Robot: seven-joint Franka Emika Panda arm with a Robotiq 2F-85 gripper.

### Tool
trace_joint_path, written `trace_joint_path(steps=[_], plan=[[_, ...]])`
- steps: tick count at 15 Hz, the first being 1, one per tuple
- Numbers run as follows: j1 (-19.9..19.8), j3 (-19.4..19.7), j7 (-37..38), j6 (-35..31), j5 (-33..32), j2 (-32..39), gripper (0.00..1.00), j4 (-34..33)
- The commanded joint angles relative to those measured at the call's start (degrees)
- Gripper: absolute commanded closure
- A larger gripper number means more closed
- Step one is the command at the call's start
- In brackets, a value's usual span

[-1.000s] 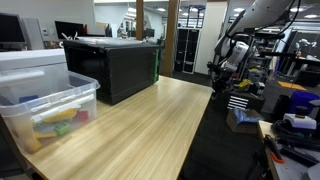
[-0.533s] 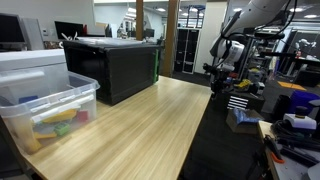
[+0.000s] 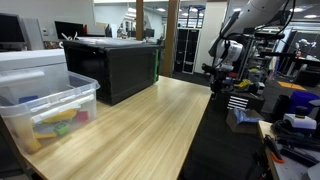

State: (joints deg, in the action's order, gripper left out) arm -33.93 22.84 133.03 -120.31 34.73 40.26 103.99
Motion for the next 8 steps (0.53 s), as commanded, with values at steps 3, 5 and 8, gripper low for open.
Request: trace_joint_path(steps=[3,5,8], plan=[[0.7,-1.8,3.5,0.5,0.0,4.8,1.00,-4.3],[0.7,-1.8,3.8,0.5,-0.3,5.2,1.00,-4.6],[0.6,-1.7,4.2,1.0,-0.7,5.8,1.00,-5.2]])
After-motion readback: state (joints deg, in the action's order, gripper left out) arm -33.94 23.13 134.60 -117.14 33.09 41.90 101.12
